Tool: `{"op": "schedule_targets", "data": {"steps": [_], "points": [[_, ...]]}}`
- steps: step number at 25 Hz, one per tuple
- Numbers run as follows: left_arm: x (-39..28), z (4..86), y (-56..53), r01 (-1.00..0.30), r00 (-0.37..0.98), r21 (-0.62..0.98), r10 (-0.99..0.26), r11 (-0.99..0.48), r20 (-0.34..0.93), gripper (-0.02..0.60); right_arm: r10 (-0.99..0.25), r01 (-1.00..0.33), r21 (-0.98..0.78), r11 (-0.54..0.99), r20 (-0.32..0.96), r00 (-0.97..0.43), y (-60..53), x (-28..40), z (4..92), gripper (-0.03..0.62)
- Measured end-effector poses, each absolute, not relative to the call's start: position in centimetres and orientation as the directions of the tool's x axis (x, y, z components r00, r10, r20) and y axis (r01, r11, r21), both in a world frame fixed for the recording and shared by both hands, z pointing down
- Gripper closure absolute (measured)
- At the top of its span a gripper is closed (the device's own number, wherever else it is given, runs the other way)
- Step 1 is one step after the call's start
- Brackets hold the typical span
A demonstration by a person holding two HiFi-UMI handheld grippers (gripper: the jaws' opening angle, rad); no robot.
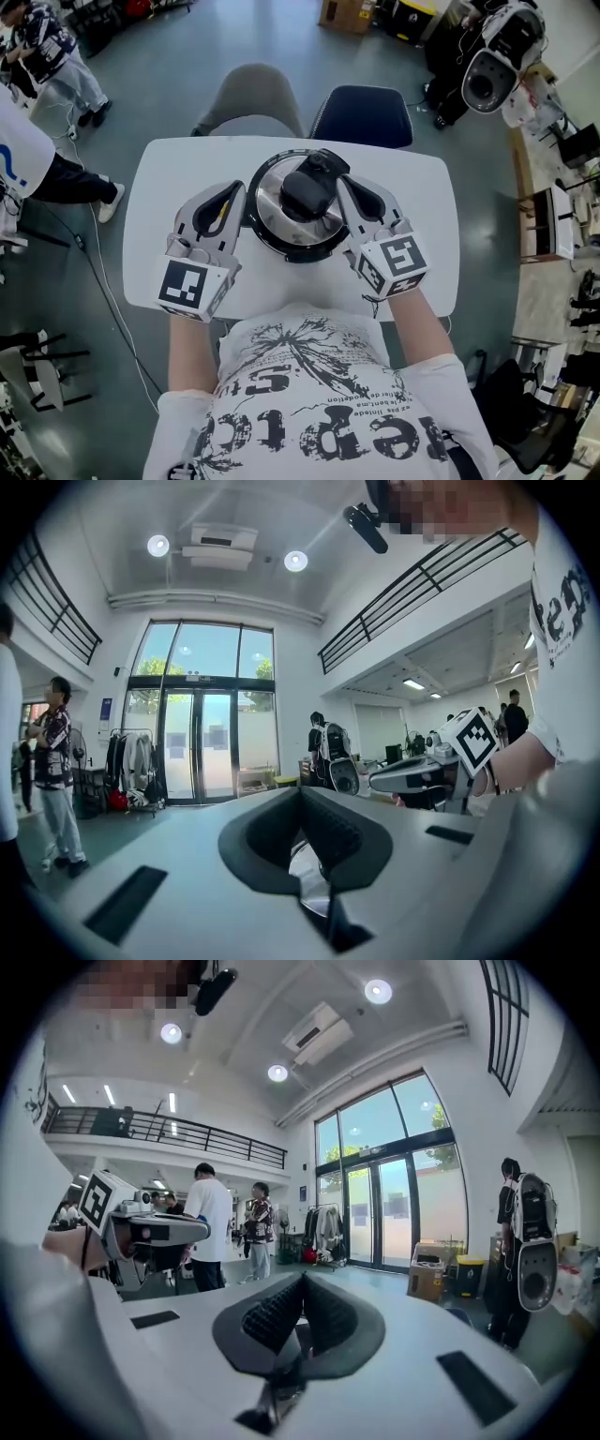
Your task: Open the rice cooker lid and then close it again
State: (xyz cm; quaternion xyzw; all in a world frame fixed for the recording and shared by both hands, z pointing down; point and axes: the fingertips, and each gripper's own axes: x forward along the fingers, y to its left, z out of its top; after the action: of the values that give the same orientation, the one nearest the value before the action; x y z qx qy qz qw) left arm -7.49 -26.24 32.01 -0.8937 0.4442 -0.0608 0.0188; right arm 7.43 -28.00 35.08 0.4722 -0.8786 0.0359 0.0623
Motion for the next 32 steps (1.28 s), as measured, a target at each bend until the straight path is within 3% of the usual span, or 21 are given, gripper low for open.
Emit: {"op": "schedule_targets", "data": {"steps": [10,32], "points": [[-7.4,32.1,-26.0,-0.798,0.59,-0.076,-0.801,-0.597,0.1,0.569,-0.828,-0.83,0.024,0.557,0.089,-0.553,-27.5,8.1,34.1,0.583],[-6.8,32.2,-25.2,-0.79,0.597,-0.091,-0.794,-0.607,0.11,0.568,-0.815,-0.819,0.016,0.574,0.105,-0.569,-27.3,7.8,34.4,0.583]]}}
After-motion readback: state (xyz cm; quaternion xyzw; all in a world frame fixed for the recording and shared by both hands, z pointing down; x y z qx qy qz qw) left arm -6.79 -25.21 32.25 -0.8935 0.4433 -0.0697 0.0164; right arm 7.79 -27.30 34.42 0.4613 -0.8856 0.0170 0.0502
